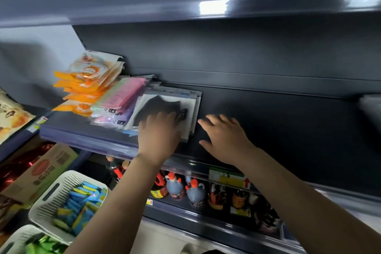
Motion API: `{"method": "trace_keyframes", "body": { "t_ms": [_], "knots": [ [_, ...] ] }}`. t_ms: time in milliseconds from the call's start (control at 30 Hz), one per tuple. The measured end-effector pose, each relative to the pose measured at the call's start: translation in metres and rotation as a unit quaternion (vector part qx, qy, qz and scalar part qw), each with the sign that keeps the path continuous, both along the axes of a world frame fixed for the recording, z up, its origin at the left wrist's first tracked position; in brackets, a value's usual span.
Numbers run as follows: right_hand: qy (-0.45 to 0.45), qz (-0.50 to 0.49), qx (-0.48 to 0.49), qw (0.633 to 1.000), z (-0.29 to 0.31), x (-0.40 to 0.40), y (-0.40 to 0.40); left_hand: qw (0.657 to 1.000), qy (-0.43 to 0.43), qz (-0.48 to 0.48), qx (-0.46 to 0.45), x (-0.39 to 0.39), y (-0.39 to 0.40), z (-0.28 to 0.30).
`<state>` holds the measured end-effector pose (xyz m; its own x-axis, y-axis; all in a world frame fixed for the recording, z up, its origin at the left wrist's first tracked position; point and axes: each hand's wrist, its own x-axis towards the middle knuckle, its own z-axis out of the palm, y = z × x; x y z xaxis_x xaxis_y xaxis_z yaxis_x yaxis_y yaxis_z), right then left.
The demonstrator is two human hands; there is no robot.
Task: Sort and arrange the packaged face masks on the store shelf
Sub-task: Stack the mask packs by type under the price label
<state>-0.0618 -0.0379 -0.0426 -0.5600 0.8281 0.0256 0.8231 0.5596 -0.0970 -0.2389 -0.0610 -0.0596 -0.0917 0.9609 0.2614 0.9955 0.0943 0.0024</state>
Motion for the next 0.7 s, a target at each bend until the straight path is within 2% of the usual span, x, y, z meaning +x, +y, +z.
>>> {"method": "trace_keyframes", "body": {
  "t_ms": [200,300,500,700],
  "knots": [
    [0.035,-0.031,-0.024,0.999,-0.005,-0.048,0.008,0.998,-0.066,0.007,0.01,-0.046,0.013,-0.002],
    [0.081,-0.071,-0.062,0.992,-0.007,-0.063,0.013,0.995,-0.099,0.025,-0.013,-0.063,0.021,-0.001],
    [0.224,-0.168,-0.156,0.947,-0.011,-0.086,0.027,0.979,-0.2,0.01,-0.046,-0.087,0.036,-0.006],
    [0.293,-0.263,-0.164,0.905,-0.017,-0.092,0.036,0.976,-0.211,-0.021,-0.048,-0.089,0.038,-0.019]
  ]
}}
